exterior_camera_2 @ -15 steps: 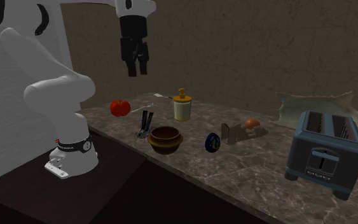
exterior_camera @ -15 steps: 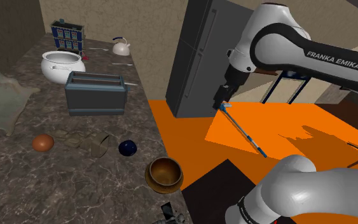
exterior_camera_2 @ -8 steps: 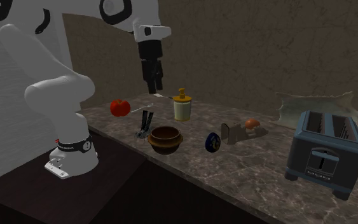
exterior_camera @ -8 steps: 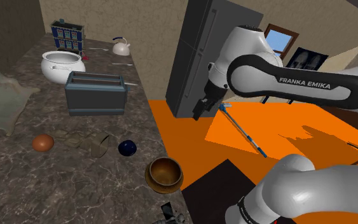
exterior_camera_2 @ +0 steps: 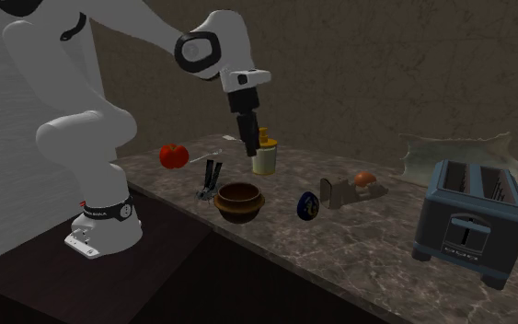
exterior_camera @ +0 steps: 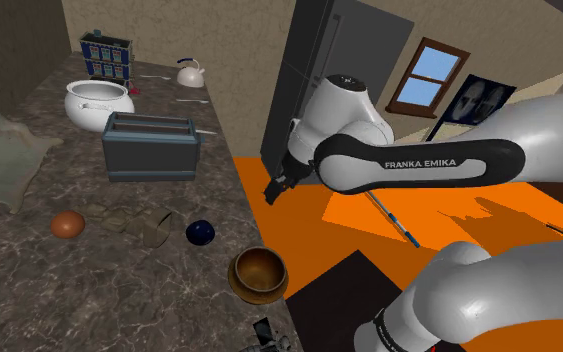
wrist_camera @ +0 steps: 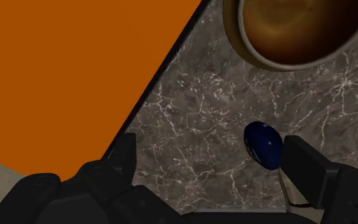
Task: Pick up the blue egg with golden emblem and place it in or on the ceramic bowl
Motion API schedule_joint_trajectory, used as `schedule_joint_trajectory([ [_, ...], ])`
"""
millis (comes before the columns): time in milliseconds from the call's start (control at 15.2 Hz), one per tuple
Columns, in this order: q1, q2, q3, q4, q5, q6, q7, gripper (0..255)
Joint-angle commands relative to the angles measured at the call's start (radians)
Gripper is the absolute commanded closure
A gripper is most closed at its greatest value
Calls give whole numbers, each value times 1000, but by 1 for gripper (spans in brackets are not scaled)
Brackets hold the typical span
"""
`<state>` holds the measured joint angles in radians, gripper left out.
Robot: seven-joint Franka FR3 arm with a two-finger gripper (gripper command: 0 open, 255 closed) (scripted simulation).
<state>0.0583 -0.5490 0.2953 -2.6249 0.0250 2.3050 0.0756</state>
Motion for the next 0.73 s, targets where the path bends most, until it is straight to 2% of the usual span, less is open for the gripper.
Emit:
schedule_joint_trajectory([
  [0, -6, 59, 38, -17, -14, 101, 38, 0],
  [198, -35, 166, 110, -4, -66, 225, 118, 0],
  [396, -93, 283, 197, 26, -170, 336, 234, 0],
  [528, -150, 367, 265, 59, -287, 396, 345, 0],
  [660, -209, 461, 328, 104, -459, 436, 495, 0],
])
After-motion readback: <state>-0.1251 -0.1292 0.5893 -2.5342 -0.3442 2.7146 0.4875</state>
